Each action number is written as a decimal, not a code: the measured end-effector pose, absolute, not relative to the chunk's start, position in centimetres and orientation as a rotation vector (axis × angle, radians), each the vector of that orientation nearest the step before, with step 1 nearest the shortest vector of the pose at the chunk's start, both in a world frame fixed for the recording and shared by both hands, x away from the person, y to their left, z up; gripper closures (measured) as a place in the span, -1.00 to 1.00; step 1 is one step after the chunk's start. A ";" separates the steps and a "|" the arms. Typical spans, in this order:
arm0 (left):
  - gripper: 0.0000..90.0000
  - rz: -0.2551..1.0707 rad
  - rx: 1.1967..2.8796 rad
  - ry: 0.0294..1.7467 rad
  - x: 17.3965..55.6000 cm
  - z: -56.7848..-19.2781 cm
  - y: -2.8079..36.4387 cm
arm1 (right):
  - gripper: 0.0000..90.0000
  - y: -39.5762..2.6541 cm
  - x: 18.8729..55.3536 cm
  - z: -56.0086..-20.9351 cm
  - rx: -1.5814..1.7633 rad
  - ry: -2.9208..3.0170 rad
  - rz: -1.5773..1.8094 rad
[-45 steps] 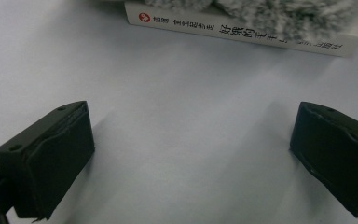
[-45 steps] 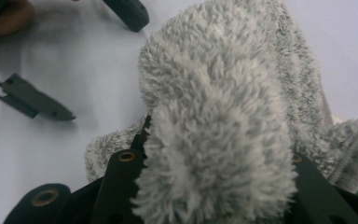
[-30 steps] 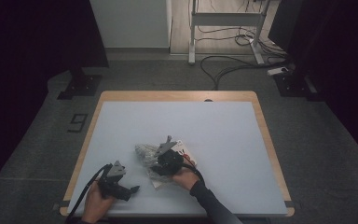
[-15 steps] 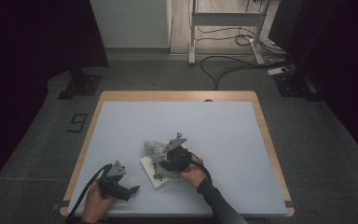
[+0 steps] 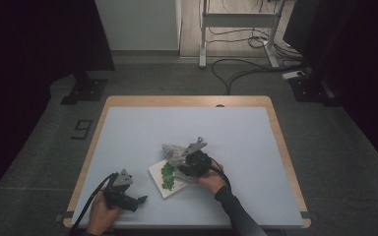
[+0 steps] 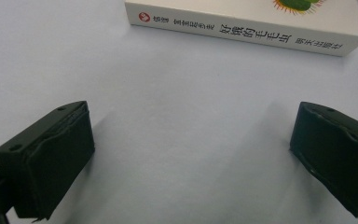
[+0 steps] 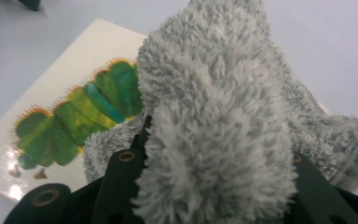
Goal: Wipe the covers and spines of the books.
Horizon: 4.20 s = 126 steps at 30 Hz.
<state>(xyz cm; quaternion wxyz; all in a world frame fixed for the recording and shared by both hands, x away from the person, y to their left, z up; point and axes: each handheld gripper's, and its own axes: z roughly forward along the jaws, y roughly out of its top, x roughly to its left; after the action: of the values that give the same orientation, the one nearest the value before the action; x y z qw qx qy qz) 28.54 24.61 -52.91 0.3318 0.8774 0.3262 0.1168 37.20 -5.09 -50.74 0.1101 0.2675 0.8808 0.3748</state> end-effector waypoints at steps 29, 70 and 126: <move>-1.00 0.304 2.292 0.853 28.5 -52.9 24.6 | 0.34 -9.7 38.5 -50.9 0.922 2.487 1.030; -1.00 0.304 2.291 0.854 28.6 -52.9 24.6 | 0.34 -8.5 42.1 -50.7 1.011 2.463 0.975; -1.00 0.305 2.293 0.853 28.5 -52.9 24.6 | 0.35 -1.1 37.2 -50.6 0.719 2.651 1.137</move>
<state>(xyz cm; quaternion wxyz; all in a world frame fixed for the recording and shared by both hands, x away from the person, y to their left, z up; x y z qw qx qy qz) 28.55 24.62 -52.92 0.3317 0.8775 0.3262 0.1167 37.17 -1.08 -50.62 0.0845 0.2409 0.8886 0.3810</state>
